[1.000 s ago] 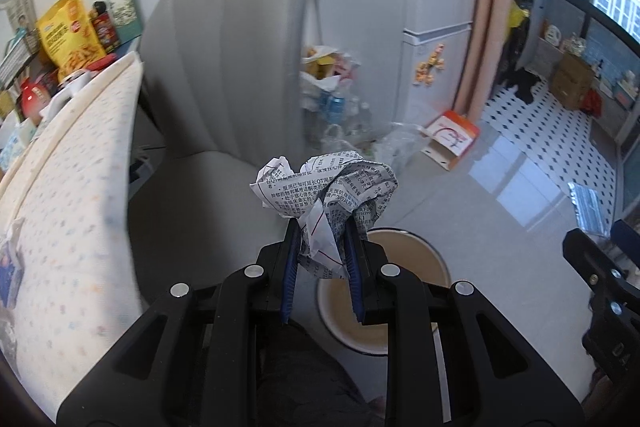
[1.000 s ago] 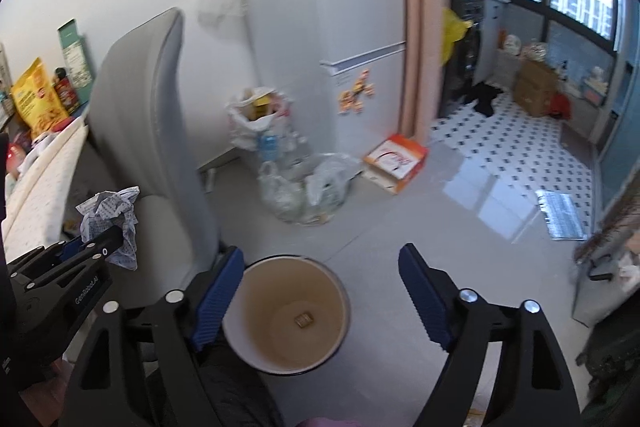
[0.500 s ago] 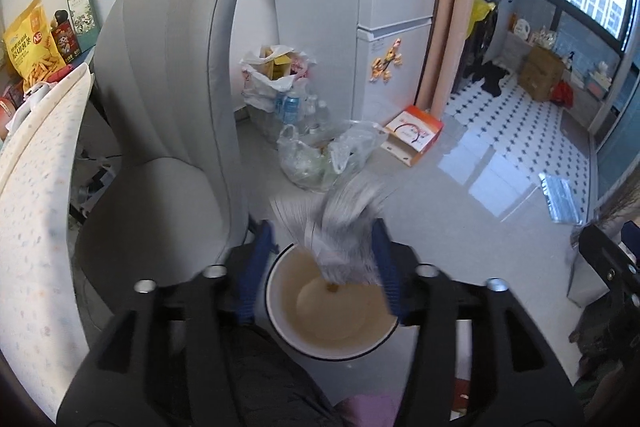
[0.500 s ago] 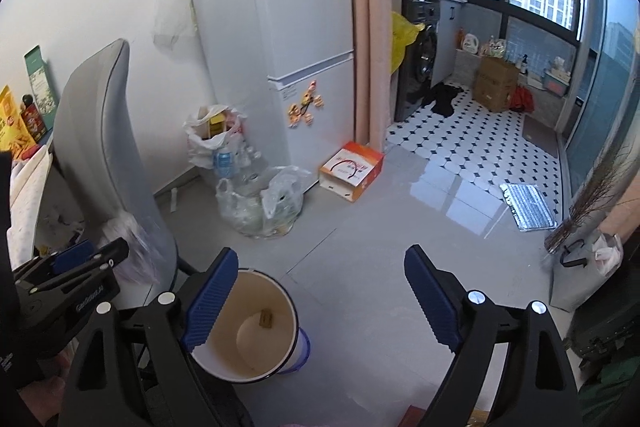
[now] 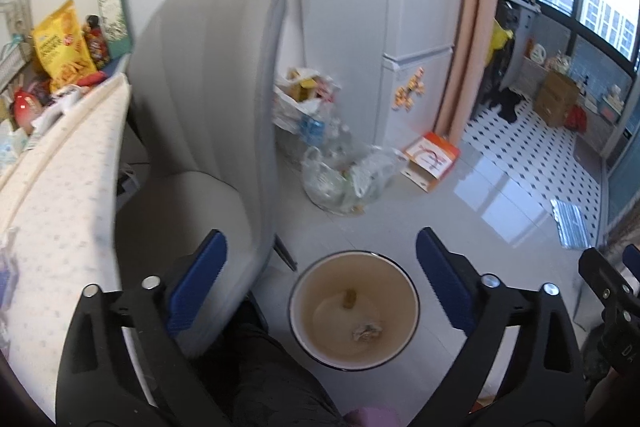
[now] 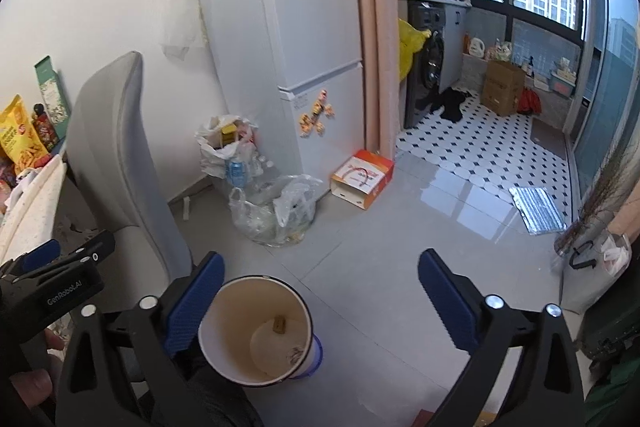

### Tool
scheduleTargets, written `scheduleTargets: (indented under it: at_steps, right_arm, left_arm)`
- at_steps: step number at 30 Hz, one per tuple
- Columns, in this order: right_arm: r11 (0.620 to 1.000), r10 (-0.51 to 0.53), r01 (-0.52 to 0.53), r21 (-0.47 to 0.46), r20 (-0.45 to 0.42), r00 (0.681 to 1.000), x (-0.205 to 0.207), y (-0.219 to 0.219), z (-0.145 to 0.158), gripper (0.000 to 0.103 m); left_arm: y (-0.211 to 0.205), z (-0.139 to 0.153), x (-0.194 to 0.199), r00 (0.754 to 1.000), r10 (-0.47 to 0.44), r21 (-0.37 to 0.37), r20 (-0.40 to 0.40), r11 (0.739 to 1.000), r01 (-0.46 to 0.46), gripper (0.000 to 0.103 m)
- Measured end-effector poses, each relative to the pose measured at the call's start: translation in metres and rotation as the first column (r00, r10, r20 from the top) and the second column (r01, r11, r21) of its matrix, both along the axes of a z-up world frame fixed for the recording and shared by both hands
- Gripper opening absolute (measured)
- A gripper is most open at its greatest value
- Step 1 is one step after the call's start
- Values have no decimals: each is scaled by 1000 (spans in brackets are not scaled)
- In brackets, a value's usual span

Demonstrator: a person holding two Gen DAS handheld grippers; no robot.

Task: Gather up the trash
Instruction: 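Move both tools back over the table toward the remaining trash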

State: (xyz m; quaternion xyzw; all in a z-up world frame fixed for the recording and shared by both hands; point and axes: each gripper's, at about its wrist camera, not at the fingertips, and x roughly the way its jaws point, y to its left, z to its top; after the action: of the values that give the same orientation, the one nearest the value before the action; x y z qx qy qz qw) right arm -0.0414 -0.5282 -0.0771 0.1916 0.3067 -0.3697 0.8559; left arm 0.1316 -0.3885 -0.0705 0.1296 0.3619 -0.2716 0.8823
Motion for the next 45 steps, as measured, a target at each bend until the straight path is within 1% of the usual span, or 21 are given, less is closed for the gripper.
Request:
scheduleTargets:
  at_steps: [6,11,16,21,26,36,38,44,45]
  right_arm:
    - [997,77,-76,-18,44,996,14,31,21,95]
    - [989,146,-143,-42,53,988,31,65,34,95]
    - [972,224,-218,-83,66,972,45,105,51,95]
    - [957,280,-273,-101,68,958,55,140,61,95]
    - [933,343,-333,-134,65,937,67,182,72,95]
    - [884,457,-445,-145,66,887,88,251,77,95]
    - [868,486,-473,-152,58,872,93,268,78,95]
    - [826,553,-539,-167,49,832,106,312,81,95]
    - [819,563,-549,-165,48,825,108,319,80,95]
  left_arm:
    - [43,25,2,997,78,-32,30,997,-77,97]
    - [89,43,4,987,147,-62,61,988,-143,97]
    - [142,57,5,972,221,-101,79,972,-213,97]
    - [189,65,6,954,286,-127,90,953,-273,97]
    - [236,71,6,930,355,-144,97,929,-340,97]
    - [315,74,2,869,483,-154,111,872,-465,97]
    - [328,73,0,859,500,-157,110,862,-482,97]
    - [374,67,-6,818,566,-157,104,821,-549,97]
    - [383,65,-7,806,582,-150,105,811,-566,97]
